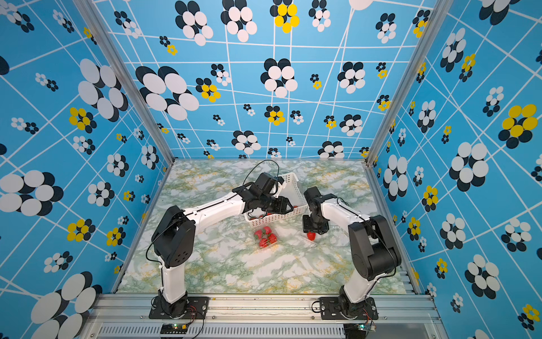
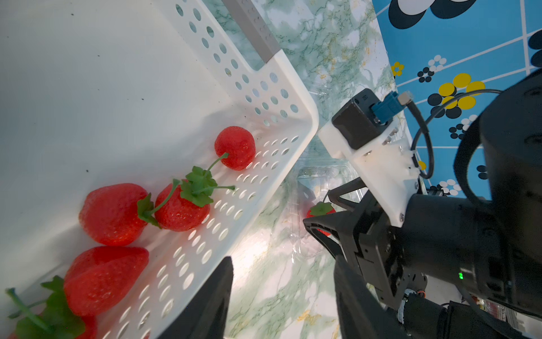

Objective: Pack strawberries into containers
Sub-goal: Place the strawberry in the packing box, then pick up the strawberry from the basket.

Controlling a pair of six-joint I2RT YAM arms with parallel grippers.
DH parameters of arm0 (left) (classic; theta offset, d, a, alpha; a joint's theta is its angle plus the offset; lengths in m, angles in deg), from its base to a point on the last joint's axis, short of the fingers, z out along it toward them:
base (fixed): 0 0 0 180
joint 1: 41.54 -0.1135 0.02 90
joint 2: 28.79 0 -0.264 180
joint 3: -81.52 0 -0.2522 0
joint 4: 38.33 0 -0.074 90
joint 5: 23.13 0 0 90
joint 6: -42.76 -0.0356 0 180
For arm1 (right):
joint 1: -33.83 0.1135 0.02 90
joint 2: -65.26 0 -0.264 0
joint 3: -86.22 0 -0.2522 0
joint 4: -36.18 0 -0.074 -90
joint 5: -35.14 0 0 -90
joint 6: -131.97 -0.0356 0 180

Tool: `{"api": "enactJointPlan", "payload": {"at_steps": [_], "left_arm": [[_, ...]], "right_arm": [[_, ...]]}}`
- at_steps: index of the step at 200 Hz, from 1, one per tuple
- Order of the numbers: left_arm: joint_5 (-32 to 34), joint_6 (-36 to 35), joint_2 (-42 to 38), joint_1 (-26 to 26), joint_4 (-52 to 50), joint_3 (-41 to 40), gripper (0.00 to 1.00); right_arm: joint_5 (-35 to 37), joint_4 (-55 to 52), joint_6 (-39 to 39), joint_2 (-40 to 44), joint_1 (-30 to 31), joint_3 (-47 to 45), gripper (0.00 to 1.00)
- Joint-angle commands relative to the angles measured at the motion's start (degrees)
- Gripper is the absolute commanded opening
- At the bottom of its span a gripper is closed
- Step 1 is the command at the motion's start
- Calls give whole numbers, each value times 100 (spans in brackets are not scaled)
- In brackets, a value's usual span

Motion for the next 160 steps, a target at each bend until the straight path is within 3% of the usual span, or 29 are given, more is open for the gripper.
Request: {"api": "enactJointPlan", "payload": {"at_steps": [1,34,59,98,160], "left_arm": [[181,-175,-274,-55,-150,-86,57],[275,-201,-566,-252,-207,-266,57],[343,-216,-810,-431,-226,-457,57],[460,-195,-1020,-769,-301,-741,57],[425,-140,-1378,-1409,-152,-1231,57]], "right_arm": [[218,-284,-57,462,-47,184,56],[-136,-259,-38,1114,-46,464,56],[-593,-272,-31,961,51,1041,56],[-644,-522,188,-242,508,2580,56],[-1065,-807,326,-2617,741,5284,56]]}}
